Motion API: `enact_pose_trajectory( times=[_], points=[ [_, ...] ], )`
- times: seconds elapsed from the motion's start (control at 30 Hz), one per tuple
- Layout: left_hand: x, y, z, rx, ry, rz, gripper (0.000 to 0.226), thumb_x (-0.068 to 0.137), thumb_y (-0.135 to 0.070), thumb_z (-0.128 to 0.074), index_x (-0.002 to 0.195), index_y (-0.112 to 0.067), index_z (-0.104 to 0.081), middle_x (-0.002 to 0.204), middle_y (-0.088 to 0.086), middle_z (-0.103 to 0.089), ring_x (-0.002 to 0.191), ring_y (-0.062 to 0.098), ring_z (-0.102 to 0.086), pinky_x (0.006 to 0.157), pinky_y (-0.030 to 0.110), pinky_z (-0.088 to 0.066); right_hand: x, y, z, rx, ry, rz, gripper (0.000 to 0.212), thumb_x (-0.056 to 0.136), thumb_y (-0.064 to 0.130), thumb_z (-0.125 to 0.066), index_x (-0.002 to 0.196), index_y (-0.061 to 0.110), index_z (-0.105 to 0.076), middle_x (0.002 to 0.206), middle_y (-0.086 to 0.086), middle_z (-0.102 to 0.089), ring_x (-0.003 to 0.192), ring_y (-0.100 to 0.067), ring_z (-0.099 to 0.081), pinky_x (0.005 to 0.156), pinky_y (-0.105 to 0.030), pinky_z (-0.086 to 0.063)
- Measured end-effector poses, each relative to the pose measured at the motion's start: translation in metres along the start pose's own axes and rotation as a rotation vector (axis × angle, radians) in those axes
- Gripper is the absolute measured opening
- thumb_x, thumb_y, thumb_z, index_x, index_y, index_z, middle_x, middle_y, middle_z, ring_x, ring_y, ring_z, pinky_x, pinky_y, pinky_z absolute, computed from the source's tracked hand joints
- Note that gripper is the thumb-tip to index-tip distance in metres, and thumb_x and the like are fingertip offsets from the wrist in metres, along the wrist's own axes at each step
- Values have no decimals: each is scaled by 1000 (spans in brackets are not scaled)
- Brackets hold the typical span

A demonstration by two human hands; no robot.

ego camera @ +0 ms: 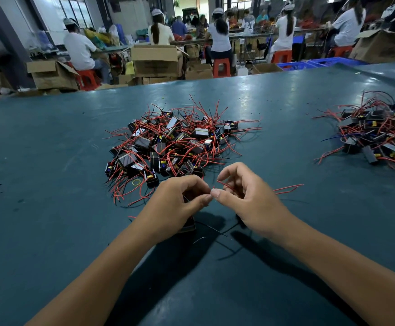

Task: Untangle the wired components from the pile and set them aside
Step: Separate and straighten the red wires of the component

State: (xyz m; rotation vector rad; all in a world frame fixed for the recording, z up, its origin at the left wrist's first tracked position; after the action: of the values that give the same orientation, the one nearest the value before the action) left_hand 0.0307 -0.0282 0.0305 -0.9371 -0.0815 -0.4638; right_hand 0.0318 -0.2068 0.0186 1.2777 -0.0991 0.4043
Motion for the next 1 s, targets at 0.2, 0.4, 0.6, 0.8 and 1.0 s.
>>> enact_pose_trajectory(
  times=[0.2,0.4,0.6,0.8,1.0],
  points=[
    [-1,2,3,-56,-68,34,9,94,-20,-68,85,-21,-69,75,-3,-72,65,17,-67,61,32,-57,2,2,5,-40,-65,65,11,94,23,-64,84,25,-61,70,3,-58,66,-13,-51,64,-34,-45],
    [-1,1,0,-160,-54,43,3,93,-13,-70,90,-14,-71,75,1,-72,62,11,-63,60,24,-52,-1,4,-2,-35,-47,63,9,87,30,-65,80,24,-63,65,-3,-55,61,-16,-47,60,-40,-42],
    [-2,0,-1,-193,-45,13,3,92,-15,-71,91,-17,-73,76,-1,-72,65,7,-63,63,27,-53,-2,4,-1,-24,-73,37,12,91,23,-69,79,21,-66,70,-11,-60,62,-12,-48,61,-41,-43],
    [-2,1,-5,-187,-62,9,3,92,-16,-72,90,-18,-74,75,1,-69,65,9,-59,61,27,-49,-2,-2,0,17,-78,6,8,91,20,-70,83,20,-67,68,-6,-59,63,-11,-49,62,-32,-42],
    [-2,0,-6,-196,-78,20,6,92,-15,-72,93,-20,-73,77,6,-68,65,10,-56,59,25,-45,-1,-2,1,56,-84,-4,8,91,19,-70,83,19,-68,66,1,-56,61,-10,-47,59,-28,-40]
  ],
)
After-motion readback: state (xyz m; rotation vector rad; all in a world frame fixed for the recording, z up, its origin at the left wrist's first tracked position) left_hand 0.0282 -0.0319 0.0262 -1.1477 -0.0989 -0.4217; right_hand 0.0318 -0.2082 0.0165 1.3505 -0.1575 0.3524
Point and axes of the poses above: each hand's wrist, its own x-axis towards the middle knuckle, its own z-axis out of the back of the hand, y = z × x, the point moved 3 cm from there along x, towards the middle knuckle
